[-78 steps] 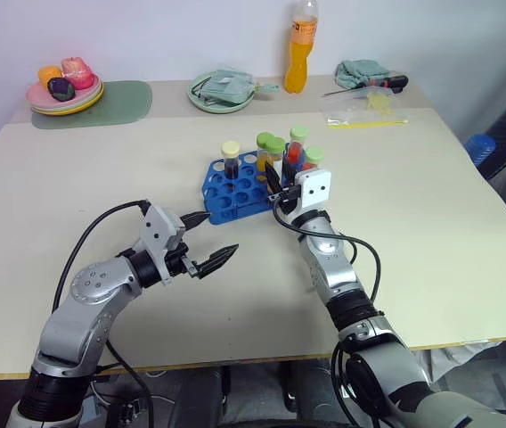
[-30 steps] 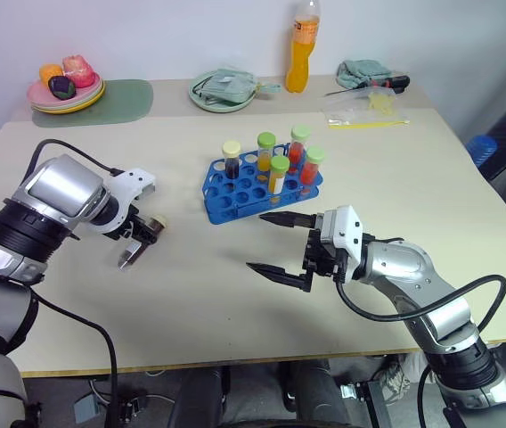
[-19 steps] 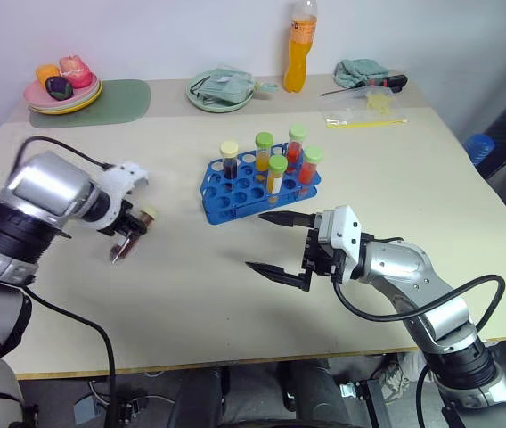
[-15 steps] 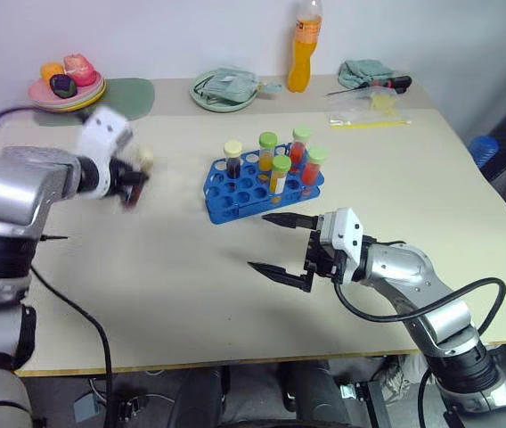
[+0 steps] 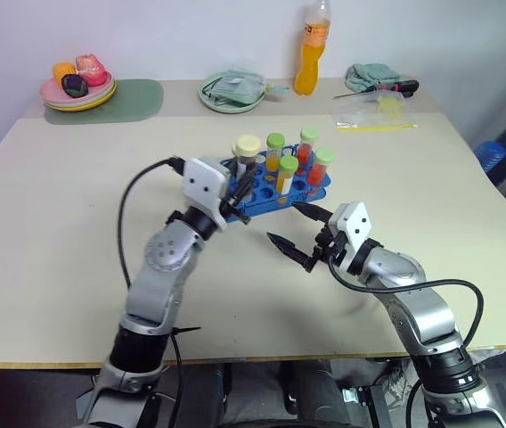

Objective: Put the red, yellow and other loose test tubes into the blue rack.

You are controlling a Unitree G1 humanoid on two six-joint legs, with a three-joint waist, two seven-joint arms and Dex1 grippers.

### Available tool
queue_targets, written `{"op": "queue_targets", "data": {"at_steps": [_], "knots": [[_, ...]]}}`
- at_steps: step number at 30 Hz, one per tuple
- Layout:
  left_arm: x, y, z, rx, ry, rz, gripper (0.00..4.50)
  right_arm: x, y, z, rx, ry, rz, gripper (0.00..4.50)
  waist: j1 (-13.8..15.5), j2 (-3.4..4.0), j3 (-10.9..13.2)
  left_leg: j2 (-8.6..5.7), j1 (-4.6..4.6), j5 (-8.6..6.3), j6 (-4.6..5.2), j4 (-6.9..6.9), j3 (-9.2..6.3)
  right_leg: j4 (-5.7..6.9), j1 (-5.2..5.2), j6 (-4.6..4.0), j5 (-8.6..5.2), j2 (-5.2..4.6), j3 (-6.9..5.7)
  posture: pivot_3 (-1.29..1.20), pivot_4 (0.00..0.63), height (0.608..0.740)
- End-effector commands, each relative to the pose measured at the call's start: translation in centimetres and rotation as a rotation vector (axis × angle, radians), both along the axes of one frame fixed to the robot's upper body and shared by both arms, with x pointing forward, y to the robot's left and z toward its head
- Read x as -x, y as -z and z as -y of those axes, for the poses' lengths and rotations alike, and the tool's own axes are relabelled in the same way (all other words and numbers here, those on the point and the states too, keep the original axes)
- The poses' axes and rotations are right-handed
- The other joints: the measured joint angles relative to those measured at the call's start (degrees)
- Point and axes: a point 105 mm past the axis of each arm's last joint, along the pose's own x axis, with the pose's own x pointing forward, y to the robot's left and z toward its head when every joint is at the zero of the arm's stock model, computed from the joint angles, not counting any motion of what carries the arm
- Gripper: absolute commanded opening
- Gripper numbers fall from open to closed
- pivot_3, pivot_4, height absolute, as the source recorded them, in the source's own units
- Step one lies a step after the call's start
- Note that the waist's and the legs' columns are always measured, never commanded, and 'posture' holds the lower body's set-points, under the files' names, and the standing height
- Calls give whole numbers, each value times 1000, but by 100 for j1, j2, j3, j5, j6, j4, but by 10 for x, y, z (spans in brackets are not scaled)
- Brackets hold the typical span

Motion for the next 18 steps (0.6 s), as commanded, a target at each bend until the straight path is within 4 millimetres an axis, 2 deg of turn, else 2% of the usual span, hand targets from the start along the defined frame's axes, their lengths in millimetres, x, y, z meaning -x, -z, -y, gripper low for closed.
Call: {"op": "queue_targets", "data": {"at_steps": [1,10,18], "knots": [[-1,-7,3,4,-20,81,731,2,-11,5,-7,10,55,4315,-11,0,0,0,0,0,0,-1,0,0,0,0,0,1,0,0,150,740],[-21,3,-9,47,-64,53,731,3,-8,10,-3,37,51,4315,9,0,0,0,0,0,1,1,-3,1,0,2,1,1,-2,0,150,740],[-31,11,-2,52,-27,40,731,4,-7,8,-5,36,50,4315,3,0,0,-1,0,0,1,1,-4,1,1,4,2,2,-3,0,150,740]]}}
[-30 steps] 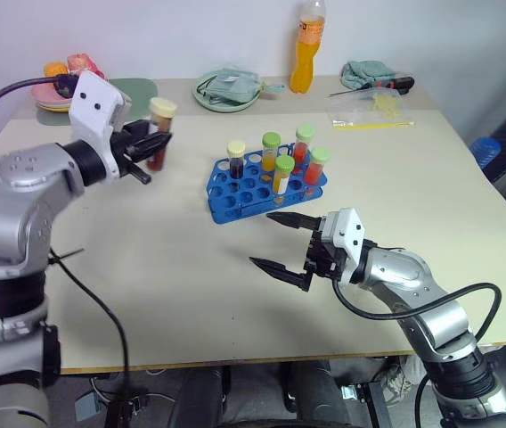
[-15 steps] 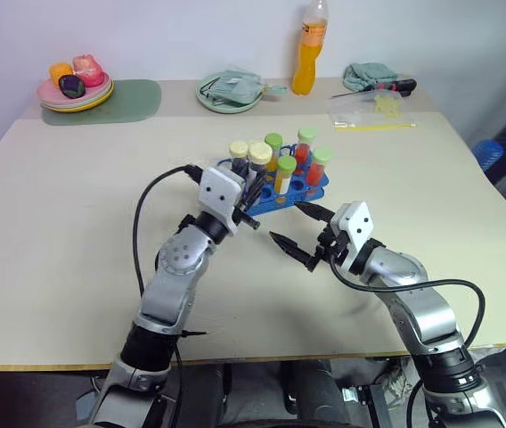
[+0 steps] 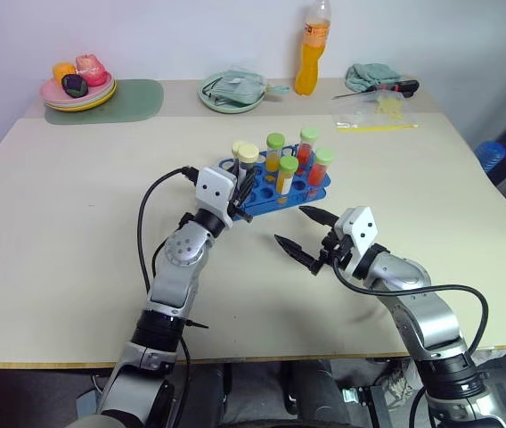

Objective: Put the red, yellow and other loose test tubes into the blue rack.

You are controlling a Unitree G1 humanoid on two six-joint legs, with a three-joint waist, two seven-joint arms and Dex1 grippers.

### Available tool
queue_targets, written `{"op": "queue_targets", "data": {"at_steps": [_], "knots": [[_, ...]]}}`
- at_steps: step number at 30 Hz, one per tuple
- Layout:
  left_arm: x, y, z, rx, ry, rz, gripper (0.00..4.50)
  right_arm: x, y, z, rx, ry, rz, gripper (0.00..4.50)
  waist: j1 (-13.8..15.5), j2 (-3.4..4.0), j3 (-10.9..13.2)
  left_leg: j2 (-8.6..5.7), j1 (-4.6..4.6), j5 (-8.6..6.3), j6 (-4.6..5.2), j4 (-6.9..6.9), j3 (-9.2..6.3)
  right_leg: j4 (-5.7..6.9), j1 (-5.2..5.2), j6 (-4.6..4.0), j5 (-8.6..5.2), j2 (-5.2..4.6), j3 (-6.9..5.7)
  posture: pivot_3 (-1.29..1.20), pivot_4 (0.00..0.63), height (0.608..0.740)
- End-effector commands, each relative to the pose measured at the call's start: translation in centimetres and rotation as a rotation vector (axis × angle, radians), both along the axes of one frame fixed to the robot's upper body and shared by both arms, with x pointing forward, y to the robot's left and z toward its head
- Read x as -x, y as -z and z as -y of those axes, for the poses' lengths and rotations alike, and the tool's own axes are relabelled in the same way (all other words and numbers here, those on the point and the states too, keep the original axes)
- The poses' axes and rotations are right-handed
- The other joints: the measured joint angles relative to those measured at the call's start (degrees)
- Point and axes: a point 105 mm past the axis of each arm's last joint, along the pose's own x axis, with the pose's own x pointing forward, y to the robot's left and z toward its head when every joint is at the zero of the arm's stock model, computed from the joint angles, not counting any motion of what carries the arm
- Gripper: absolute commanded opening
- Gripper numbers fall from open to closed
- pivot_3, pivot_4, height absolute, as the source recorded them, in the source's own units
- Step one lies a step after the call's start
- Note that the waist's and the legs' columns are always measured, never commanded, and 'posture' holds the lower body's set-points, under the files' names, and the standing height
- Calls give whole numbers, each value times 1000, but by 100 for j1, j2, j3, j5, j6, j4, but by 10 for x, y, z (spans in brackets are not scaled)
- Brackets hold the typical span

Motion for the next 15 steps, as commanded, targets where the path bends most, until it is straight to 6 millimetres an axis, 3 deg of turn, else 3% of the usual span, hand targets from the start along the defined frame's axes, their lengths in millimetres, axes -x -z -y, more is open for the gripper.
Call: {"op": "queue_targets", "data": {"at_steps": [1,15], "knots": [[0,-11,5,15,29,53,731,2,-14,-1,-7,-5,68,4315,1,0,0,0,0,0,0,0,0,0,0,0,0,0,0,0,150,740],[0,-6,16,6,67,48,731,4,-12,-4,-9,-13,65,4315,6,0,0,-1,0,0,0,0,-1,0,0,1,0,0,0,0,150,740]]}}
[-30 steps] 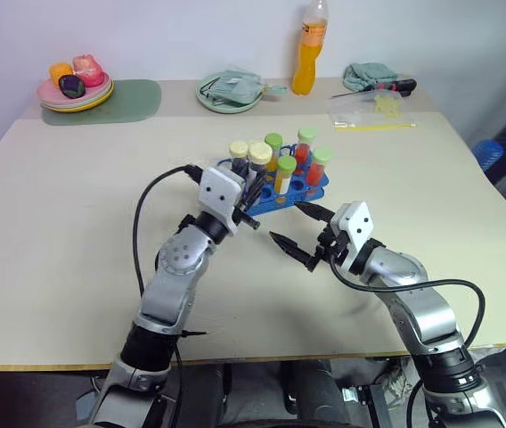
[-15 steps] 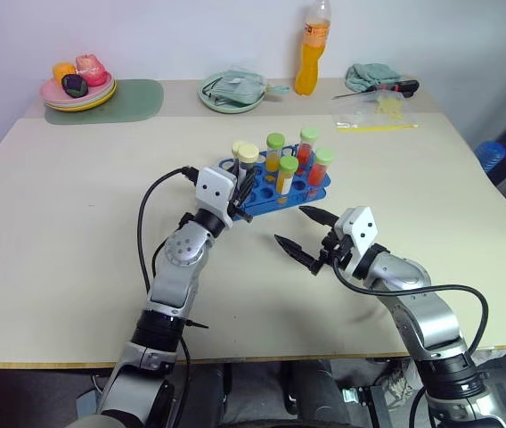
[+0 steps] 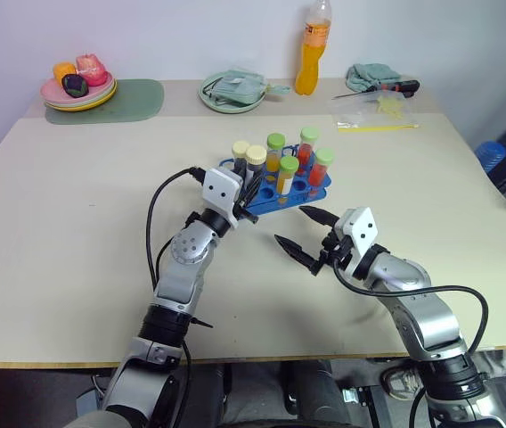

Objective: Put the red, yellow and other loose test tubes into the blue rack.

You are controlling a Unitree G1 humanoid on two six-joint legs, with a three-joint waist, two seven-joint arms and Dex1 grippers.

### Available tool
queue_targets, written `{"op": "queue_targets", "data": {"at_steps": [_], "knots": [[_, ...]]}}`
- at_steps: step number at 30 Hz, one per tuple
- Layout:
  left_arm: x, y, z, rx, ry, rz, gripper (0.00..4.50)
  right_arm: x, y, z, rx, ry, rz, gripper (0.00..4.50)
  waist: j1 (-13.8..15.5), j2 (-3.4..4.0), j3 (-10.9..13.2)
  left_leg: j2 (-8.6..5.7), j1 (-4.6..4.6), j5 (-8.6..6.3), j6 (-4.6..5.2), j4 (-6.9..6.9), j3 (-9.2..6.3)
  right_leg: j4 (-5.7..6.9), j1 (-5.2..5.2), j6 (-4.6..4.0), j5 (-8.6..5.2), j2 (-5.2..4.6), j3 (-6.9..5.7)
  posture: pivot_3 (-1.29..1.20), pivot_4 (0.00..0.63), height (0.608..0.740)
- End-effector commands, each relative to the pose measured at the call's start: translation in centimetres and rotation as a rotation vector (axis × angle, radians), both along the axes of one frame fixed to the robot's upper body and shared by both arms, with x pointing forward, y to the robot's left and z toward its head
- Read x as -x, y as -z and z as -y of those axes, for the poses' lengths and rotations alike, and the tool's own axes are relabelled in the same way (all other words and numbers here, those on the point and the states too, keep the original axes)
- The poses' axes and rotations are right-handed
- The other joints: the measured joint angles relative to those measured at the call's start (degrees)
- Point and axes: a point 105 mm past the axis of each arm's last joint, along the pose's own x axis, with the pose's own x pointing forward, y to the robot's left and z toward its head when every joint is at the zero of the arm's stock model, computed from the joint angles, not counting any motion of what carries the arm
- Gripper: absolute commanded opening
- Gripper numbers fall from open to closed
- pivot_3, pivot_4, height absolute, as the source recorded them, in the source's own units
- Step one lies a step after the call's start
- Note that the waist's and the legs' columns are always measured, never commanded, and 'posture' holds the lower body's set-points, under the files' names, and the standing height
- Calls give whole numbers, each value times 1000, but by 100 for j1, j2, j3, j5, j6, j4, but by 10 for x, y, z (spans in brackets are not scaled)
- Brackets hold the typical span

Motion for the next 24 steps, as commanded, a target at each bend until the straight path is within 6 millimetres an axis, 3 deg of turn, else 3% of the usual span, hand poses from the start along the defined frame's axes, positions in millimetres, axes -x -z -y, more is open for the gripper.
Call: {"op": "queue_targets", "data": {"at_steps": [1,3,8,13,16,20,24], "knots": [[1,-12,8,8,25,53,731,4,-13,-4,-12,-16,59,4315,-1,0,0,0,0,0,0,0,0,0,0,0,0,0,0,0,150,740],[1,-12,9,9,35,51,731,4,-12,-4,-11,-17,60,4315,0,0,0,-1,0,0,0,0,0,0,0,0,0,0,0,0,150,740],[3,-16,4,34,25,54,3070,3,-16,0,-5,-11,73,4315,-5,0,0,-1,0,0,0,0,0,0,0,0,0,0,0,0,150,740],[12,-32,-24,77,5,62,3070,-1,-34,23,23,25,113,4315,-12,0,0,1,0,0,0,0,-2,0,0,0,0,0,1,0,150,740],[19,-41,-67,78,-61,51,3070,2,-43,50,46,69,106,4315,-29,1,0,11,1,0,0,-2,-3,1,0,0,0,3,0,0,150,740],[36,-28,-138,-86,-168,-27,3070,10,-45,93,86,154,53,4315,-39,3,-1,42,3,-1,1,-5,1,0,-1,-1,-1,13,-2,0,150,740],[58,-8,-179,-199,-192,-146,3070,22,-36,119,122,172,-41,4315,-21,4,-1,46,4,-1,2,-6,9,-3,0,-3,-2,13,-1,0,150,740]]}}
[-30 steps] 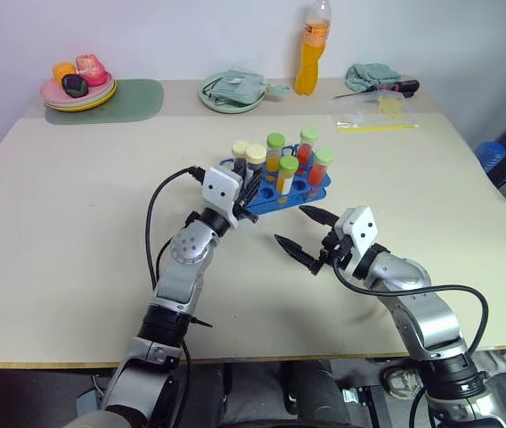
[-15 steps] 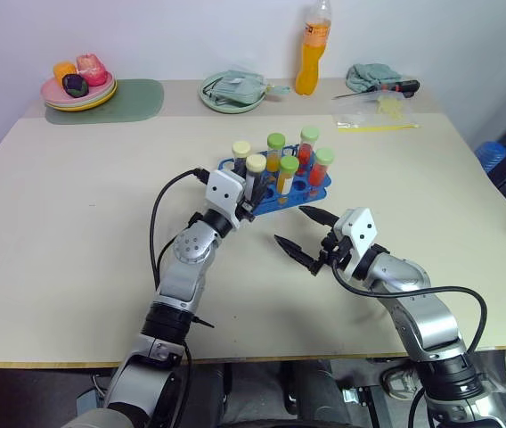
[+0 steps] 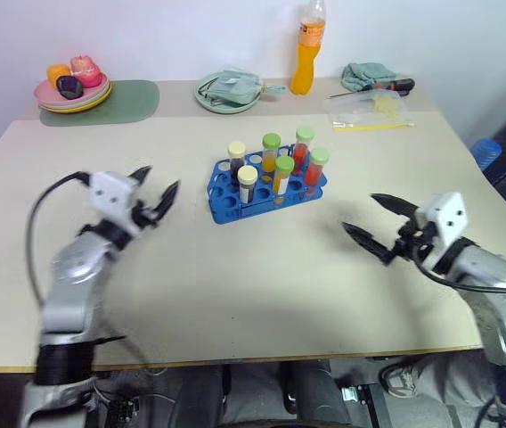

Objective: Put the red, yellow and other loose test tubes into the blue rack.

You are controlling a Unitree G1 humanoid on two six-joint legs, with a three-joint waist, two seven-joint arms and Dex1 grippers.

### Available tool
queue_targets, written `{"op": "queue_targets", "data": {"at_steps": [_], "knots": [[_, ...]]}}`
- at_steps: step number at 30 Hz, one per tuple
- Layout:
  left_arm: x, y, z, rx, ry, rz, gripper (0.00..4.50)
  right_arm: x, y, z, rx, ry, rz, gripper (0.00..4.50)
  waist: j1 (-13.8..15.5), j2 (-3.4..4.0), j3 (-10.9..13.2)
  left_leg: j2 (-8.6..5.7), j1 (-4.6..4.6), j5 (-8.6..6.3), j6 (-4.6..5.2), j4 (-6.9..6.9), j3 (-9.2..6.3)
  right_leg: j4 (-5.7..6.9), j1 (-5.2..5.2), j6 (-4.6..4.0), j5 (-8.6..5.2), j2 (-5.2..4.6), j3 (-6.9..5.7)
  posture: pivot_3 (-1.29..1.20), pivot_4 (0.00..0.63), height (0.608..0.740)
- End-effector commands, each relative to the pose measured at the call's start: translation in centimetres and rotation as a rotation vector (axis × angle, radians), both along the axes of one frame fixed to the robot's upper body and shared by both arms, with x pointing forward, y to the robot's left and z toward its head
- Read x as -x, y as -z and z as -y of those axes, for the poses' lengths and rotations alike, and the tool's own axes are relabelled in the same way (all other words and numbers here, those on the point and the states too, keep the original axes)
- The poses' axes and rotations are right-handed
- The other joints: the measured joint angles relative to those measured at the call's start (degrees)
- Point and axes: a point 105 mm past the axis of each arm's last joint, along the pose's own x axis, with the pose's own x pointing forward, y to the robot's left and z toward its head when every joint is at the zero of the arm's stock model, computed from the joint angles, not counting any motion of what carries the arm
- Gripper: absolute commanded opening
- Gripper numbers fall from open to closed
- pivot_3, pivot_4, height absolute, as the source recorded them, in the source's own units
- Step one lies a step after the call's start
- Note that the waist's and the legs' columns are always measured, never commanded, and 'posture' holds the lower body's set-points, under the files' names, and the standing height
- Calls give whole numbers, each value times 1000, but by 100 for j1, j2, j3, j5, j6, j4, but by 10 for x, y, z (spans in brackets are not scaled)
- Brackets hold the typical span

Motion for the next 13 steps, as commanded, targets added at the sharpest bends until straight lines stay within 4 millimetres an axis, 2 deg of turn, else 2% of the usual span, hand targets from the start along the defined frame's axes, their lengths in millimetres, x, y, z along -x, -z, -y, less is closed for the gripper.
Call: {"op": "queue_targets", "data": {"at_steps": [1,7,13], "knots": [[19,0,-15,-61,36,-38,3070,11,-5,13,6,-17,-30,4315,34,0,0,0,0,0,0,0,0,-1,2,-1,-1,-2,0,0,150,740],[39,21,-27,-69,45,-163,3070,15,2,24,14,-27,-80,4315,28,0,-1,-1,2,0,0,6,1,-6,11,-22,-12,-6,1,0,150,740],[42,28,-27,-60,26,-180,3070,9,3,18,11,-54,-85,4315,26,1,-1,2,5,0,0,5,2,-4,10,-21,-12,-3,1,0,150,740]]}}
